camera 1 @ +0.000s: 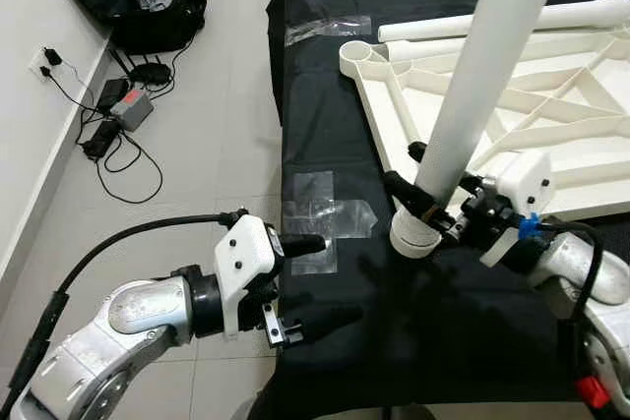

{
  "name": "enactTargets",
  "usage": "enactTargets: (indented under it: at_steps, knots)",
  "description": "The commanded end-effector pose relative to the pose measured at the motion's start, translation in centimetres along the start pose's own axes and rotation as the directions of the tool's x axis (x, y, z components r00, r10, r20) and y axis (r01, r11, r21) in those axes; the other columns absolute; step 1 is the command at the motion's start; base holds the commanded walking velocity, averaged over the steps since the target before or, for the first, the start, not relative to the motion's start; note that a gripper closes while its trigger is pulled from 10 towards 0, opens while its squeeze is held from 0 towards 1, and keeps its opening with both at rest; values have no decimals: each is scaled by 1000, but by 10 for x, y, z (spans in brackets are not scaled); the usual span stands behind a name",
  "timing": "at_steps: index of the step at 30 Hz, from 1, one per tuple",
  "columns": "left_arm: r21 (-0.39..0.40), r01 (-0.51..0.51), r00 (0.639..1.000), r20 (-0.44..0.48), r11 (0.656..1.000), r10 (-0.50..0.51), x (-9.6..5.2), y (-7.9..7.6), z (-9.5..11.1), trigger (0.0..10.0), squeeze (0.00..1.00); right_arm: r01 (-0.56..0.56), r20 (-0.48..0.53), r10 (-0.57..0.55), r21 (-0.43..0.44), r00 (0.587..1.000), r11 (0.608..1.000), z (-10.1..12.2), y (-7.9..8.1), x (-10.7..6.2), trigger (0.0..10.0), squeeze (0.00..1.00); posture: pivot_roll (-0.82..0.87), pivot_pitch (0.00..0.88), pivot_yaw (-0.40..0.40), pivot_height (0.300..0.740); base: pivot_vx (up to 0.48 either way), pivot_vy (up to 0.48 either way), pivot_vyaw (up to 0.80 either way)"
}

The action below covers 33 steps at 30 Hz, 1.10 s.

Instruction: Building children table

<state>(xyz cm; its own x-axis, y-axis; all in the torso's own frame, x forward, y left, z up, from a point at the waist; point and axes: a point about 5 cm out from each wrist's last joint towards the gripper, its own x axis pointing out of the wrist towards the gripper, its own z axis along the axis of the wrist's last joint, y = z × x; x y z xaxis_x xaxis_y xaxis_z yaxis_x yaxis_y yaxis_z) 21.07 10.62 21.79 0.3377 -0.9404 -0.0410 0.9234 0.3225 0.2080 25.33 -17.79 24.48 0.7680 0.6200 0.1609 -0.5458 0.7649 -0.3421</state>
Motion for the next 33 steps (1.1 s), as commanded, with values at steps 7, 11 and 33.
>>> enactTargets:
  at_steps: [7,11,33]
  knots:
    - [-4,26,1000,-1,1000,-26,1,-5,-1,10000,0,152,-129,-150,8,980,988,-20,-2,-3,10000,0,18,303,73,740,0,0,0]
    - [-4,25,1000,-2,1000,-25,1,-5,-1,10000,0,246,-128,-243,12,962,969,-20,5,-2,10000,0,18,307,73,740,0,0,0]
    - [8,6,1000,14,1000,-6,1,0,3,10000,0,489,-237,-483,-35,843,871,-26,31,4,10000,0,21,309,65,740,0,0,0]
